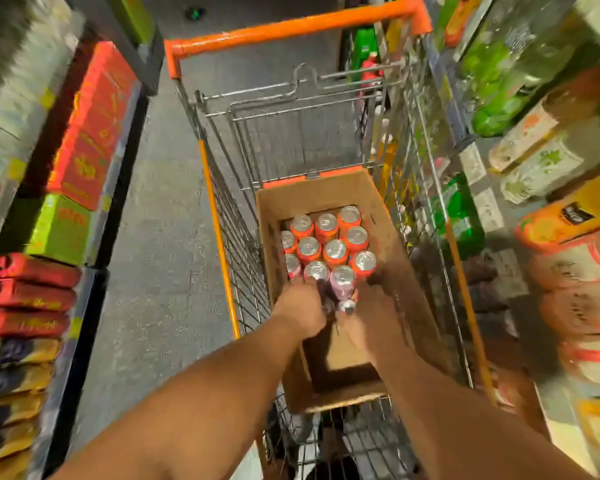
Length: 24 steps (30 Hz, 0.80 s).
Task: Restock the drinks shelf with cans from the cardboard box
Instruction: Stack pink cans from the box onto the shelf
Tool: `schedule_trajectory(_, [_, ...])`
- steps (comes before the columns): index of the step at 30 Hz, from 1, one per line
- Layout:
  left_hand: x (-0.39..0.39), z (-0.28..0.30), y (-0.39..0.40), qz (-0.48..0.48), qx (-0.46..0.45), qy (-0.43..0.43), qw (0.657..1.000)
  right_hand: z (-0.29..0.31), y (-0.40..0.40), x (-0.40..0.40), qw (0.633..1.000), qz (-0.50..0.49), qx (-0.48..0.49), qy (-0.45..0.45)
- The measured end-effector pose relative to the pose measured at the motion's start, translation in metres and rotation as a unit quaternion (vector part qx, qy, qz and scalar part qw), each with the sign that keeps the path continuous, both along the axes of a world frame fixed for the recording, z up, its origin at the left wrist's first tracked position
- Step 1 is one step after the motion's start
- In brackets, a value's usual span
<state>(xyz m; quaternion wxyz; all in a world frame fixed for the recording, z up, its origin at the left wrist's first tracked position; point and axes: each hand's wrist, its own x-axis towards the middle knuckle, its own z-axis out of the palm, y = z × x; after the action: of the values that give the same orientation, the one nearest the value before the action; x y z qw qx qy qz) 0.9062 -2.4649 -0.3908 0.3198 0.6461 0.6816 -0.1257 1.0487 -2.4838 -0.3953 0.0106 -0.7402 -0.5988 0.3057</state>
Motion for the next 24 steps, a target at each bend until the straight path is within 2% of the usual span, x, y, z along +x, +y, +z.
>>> schedule_trajectory(7, [0.024,-0.069,0.036,-0.024,-0.055,0.134,0.989,-0.076,0.047,0.009,0.987,0.129,0.021,-0.095])
schedule_trajectory(12, [0.029,-0.093,0.055,-0.104,-0.006,0.202,0.974,-0.105,0.073,0.009,0.972,0.195,0.014,-0.131])
schedule_trajectory(16, [0.027,-0.094,0.069,-0.137,-0.005,0.227,0.964,-0.116,0.084,0.007,0.958,0.234,0.005,-0.164])
schedule_trajectory(24, [0.017,-0.104,0.068,-0.139,-0.014,0.229,0.963,-0.127,0.091,0.005,0.956,0.231,-0.002,-0.183])
